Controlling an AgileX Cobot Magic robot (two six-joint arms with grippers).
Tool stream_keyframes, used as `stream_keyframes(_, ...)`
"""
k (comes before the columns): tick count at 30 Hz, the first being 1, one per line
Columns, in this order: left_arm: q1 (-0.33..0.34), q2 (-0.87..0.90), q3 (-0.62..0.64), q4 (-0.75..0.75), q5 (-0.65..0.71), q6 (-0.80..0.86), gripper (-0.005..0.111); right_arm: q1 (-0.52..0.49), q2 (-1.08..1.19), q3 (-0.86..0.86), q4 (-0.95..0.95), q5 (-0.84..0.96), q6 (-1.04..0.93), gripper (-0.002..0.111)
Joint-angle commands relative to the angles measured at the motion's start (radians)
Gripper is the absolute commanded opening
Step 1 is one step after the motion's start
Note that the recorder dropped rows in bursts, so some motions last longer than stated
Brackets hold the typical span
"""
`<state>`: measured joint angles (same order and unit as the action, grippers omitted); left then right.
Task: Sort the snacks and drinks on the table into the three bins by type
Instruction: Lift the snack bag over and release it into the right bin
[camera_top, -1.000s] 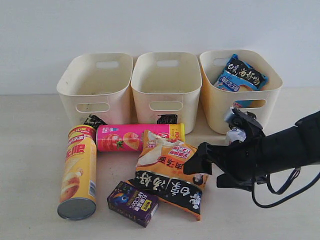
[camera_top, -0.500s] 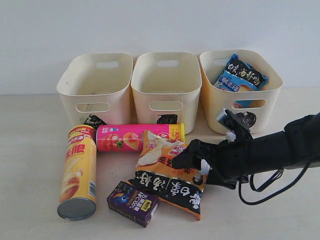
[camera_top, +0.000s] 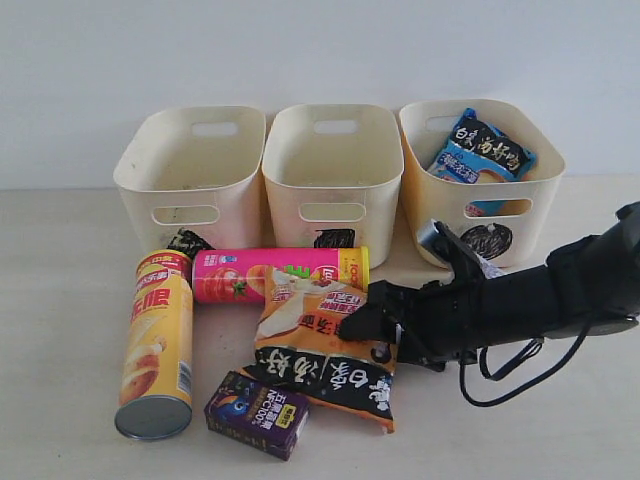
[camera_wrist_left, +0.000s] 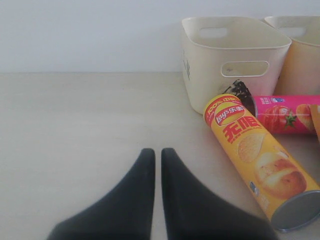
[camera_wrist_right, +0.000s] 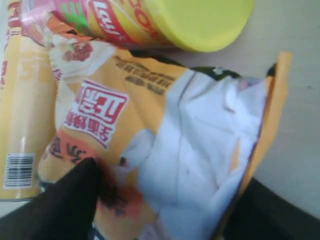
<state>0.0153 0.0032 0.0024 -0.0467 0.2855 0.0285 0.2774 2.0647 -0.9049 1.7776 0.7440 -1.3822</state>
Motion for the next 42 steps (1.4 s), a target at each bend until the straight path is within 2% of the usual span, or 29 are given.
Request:
stream_keyframes(1,0.004,-0.003,-0.002,-0.005,-0.007,-0.009,0.004,0.002,0.019,0.007,-0.033,-0.093,-0.007,0.025)
stream_keyframes(3,0.004,-0.003,-0.002,-0.005,-0.007,-0.009,0.004,0.0,0.019,0.007,-0.033,-0.1,-0.007,0.005)
stream_keyframes(4,0.004,-0.003,-0.002,-0.005,-0.007,-0.009,0.004,0.0,0.019,0.007,-0.033,-0.1,-0.007,0.0)
stream_keyframes(9,0.004,-0.003,-0.002,-0.005,-0.007,-0.009,0.004,0.0,0.0,0.007,-0.033,-0.101,-0.007,0.0)
stream_keyframes(28,0.004,-0.003,-0.002,-0.005,-0.009,-0.009,0.004,-0.08,-0.208,0.007,-0.04,0.15,0.024,0.0)
stream_keyframes(36,0.004,-0.003,-0.002,-0.005,-0.009,-0.009,0.004,-0.179,-0.32,0.0,-0.054,0.177,0.044,0.0)
stream_keyframes(42,0.004,-0.003,-0.002,-0.005,-0.009,-0.009,0.004,-0.229,-0.35,-0.109,-0.158,0.175,0.152,0.0)
